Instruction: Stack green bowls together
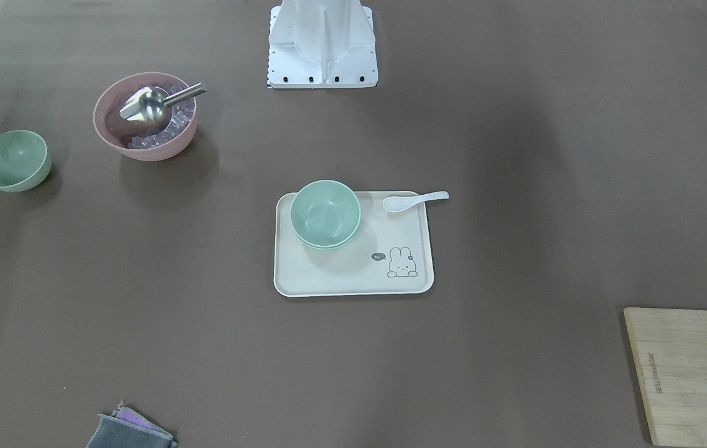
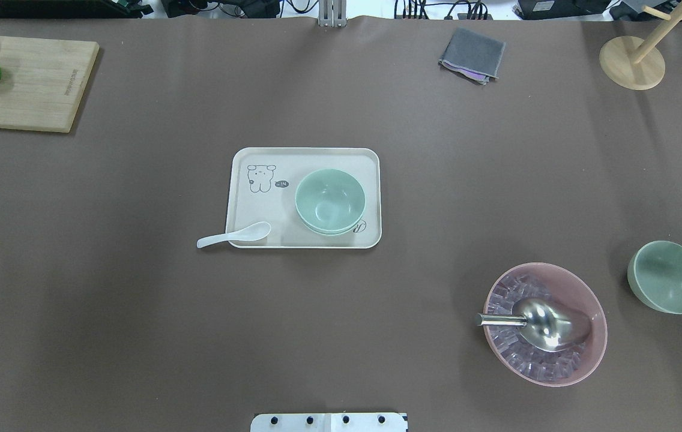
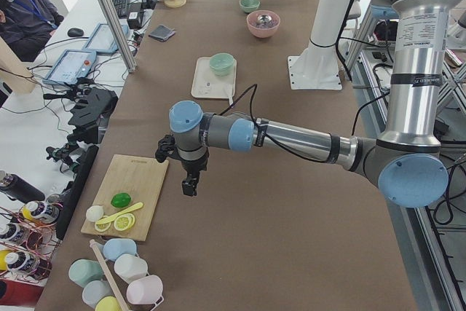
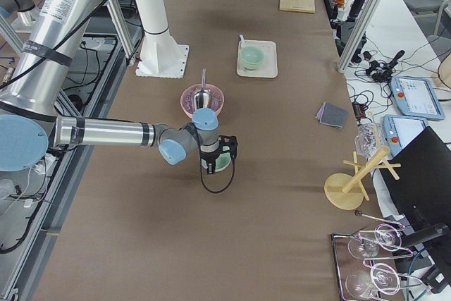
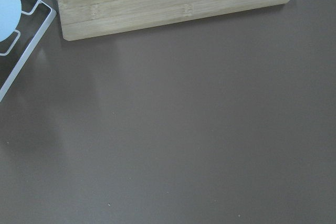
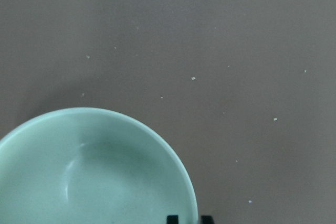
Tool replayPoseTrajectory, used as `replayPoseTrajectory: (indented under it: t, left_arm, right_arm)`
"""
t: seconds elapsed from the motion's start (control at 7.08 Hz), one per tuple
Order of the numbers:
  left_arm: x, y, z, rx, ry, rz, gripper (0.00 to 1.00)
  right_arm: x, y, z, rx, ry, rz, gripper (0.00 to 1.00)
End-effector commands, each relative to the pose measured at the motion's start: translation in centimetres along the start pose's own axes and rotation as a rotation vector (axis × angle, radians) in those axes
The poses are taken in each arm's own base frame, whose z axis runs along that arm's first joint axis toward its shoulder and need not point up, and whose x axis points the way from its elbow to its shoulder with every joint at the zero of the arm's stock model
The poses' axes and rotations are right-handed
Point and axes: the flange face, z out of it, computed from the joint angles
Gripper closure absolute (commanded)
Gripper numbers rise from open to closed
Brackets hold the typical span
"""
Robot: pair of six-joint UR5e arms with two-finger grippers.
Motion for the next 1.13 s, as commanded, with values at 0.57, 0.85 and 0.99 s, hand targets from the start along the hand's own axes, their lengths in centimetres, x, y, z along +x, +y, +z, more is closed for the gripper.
replayPoseTrajectory:
  t: [0.57, 0.85, 0.99]
  left_arm:
    - [-0.2, 0.1, 0.3, -0.007, 0.001, -0.004, 0.02]
    - [-0.7, 0.9, 0.8, -0.019, 0.002, -0.009, 0.02]
    - [-0.9, 1.5, 1.2, -0.025, 0.002, -0.013, 0.02]
  right_arm:
    - [-1.5, -5.1, -6.1, 0.058, -0.147, 0.075, 1.0]
    - [-6.6, -13.4, -11.6, 0.078, -0.185, 0.129, 1.0]
    - [-11.0, -18.3, -14.8, 0.07, -0.166, 0.157, 1.0]
